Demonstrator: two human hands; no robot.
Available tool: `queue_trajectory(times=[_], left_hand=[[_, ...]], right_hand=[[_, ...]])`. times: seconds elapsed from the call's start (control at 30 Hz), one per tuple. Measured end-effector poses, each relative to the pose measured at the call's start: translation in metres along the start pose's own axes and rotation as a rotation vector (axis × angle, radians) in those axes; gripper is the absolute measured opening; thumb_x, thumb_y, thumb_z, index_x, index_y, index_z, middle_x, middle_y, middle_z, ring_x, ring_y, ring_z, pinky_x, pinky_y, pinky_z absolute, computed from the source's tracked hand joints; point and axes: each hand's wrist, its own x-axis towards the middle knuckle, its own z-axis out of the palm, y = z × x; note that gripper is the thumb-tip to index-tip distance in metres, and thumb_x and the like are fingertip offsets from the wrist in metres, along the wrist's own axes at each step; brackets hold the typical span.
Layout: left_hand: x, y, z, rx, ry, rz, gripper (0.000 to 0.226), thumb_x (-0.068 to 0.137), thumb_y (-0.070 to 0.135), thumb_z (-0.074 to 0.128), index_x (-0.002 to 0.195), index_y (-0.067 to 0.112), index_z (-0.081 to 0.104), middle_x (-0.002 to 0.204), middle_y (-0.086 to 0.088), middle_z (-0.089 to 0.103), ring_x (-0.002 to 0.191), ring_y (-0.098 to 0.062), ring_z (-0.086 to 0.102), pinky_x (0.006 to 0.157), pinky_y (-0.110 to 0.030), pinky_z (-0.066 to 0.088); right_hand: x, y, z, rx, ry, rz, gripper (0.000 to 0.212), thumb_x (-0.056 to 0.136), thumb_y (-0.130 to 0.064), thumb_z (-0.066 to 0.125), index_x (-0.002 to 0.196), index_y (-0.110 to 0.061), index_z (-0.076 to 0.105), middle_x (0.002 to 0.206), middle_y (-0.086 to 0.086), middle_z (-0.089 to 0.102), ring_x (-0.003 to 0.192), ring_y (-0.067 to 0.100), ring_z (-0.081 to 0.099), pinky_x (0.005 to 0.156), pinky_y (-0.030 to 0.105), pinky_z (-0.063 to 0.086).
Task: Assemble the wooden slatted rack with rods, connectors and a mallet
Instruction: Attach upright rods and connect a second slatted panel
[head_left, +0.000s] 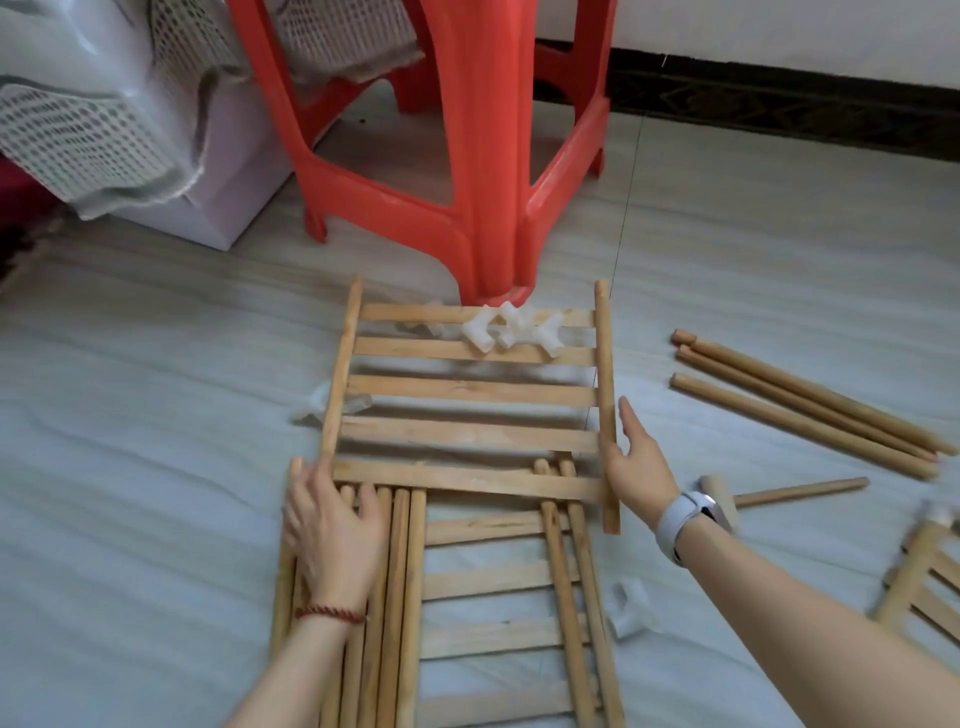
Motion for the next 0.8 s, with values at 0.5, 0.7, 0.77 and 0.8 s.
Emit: queue_trajectory(times=[0.5, 0.7, 0.77, 0.8], left_hand=[[-0.061, -0.014, 0.016, 0.516, -0.450, -0.108, 0.080, 0.082, 0.040, 0.063, 0.144, 0.016, 0.017, 0.136, -0.019, 0.035, 0.122, -0.035, 0.037, 0.095, -0.044, 0.040], [-0.067, -0.024, 0.011, 0.521, -0.412, -0.115, 0.059, 0.084, 0.016, 0.059, 0.133, 0.011, 0.026, 0.126, -0.020, 0.045, 0.116, -0.037, 0.045, 0.090, -0.045, 0.043], [-0.065, -0.031, 0.010, 0.474, -0.384, -0.066, 0.055, 0.083, 0.010, 0.058, 0.130, 0.010, 0.028, 0.121, -0.020, 0.048, 0.109, -0.038, 0.050, 0.085, -0.044, 0.047], [-0.064, -0.034, 0.008, 0.442, -0.375, -0.044, 0.054, 0.084, 0.007, 0.057, 0.129, 0.009, 0.028, 0.118, -0.020, 0.050, 0.104, -0.038, 0.053, 0.081, -0.045, 0.049]], right_hand=[[-0.116, 0.044, 0.029, -0.409, -0.047, -0.224, 0.046, 0.091, 0.000, 0.041, 0.137, -0.005, 0.043, 0.146, 0.012, 0.038, 0.138, 0.026, 0.028, 0.113, 0.028, 0.020], [-0.142, 0.049, 0.023, -0.369, -0.065, -0.230, 0.045, 0.092, 0.000, 0.041, 0.136, -0.008, 0.043, 0.142, 0.007, 0.041, 0.135, 0.020, 0.032, 0.106, 0.019, 0.021], [-0.147, 0.052, 0.016, -0.347, -0.043, -0.210, 0.043, 0.092, 0.000, 0.040, 0.134, -0.008, 0.044, 0.138, 0.007, 0.043, 0.130, 0.020, 0.036, 0.100, 0.017, 0.025], [-0.148, 0.056, 0.013, -0.336, -0.036, -0.192, 0.042, 0.092, 0.000, 0.040, 0.133, -0.009, 0.045, 0.137, 0.007, 0.044, 0.128, 0.020, 0.039, 0.098, 0.017, 0.028]])
